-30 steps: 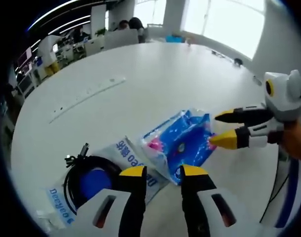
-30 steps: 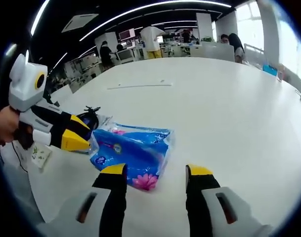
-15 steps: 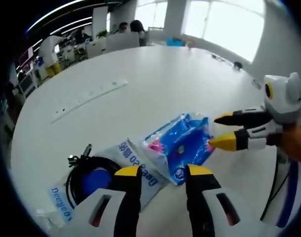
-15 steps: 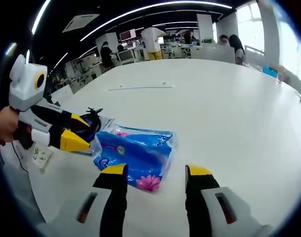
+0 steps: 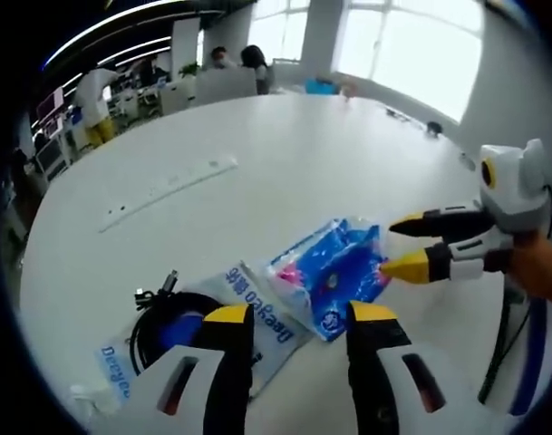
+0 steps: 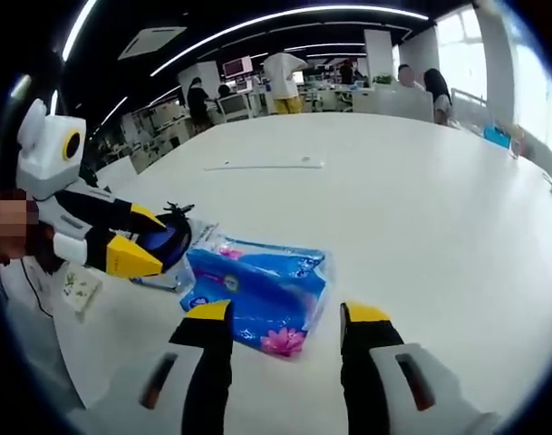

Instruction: Arrange the tabletop items into an orderly group along one side of the table until the central work area is clear of visible clutter.

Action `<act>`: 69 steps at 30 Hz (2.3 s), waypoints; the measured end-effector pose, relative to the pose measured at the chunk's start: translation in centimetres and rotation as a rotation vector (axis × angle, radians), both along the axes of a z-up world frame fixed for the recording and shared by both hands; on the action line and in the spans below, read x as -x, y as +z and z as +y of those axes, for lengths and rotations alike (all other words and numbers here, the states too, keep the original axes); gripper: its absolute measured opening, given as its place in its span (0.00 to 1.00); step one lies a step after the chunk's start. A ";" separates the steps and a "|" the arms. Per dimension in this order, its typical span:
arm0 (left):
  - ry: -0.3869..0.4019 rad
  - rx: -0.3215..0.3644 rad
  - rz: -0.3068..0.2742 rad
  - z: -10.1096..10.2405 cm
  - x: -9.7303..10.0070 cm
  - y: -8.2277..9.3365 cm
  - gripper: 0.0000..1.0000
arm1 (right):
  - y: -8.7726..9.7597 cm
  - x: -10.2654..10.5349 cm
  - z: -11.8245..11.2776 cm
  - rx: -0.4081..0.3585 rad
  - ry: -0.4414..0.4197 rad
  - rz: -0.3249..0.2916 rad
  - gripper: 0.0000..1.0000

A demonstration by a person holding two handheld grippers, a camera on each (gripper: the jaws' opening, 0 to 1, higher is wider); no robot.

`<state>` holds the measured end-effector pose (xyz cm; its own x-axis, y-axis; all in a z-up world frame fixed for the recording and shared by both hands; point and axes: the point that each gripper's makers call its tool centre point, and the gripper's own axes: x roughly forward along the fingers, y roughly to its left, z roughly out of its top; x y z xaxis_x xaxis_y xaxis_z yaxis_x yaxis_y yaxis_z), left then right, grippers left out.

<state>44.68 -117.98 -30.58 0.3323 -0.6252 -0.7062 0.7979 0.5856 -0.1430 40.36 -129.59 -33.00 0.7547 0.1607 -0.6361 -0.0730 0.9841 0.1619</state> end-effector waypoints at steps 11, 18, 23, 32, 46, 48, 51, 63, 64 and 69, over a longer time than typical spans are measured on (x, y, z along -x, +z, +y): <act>-0.024 0.027 -0.013 -0.1 0.2 0.8 0.49 | 0.7 0.0 0.2 0.002 -0.003 -0.008 0.47; -0.029 0.042 -0.027 0.5 0.0 1.5 0.52 | 1.3 -0.2 0.5 0.008 0.002 -0.021 0.47; -0.028 0.054 -0.037 1.1 0.0 1.9 0.55 | 1.7 -0.3 0.9 0.010 0.006 -0.033 0.46; -0.014 0.066 -0.064 2.6 -0.4 2.7 0.59 | 3.0 -0.6 1.5 0.019 0.010 -0.057 0.46; 0.021 0.094 -0.105 4.9 -1.9 4.8 0.59 | 4.3 -1.5 3.1 0.025 0.035 -0.081 0.45; 0.026 0.091 -0.106 5.3 -2.0 4.9 0.59 | 4.6 -1.8 3.5 0.023 0.040 -0.087 0.45; 0.036 0.090 -0.106 6.0 -2.2 4.8 0.59 | 4.9 -2.2 4.2 0.024 0.054 -0.094 0.45; 0.083 0.090 -0.107 8.6 -3.0 5.1 0.60 | 5.7 -3.5 6.5 0.022 0.096 -0.109 0.45; 0.084 0.091 -0.107 8.7 -3.1 5.1 0.60 | 5.8 -3.6 6.6 0.021 0.098 -0.109 0.45; 0.090 0.094 -0.113 9.0 -3.2 5.3 0.61 | 6.2 -3.9 7.1 0.019 0.105 -0.118 0.46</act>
<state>47.92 -108.98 -25.28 0.4635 -0.6510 -0.6012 0.7572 0.6434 -0.1129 44.23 -122.49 -26.83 0.8040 0.2314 -0.5477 -0.1927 0.9729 0.1281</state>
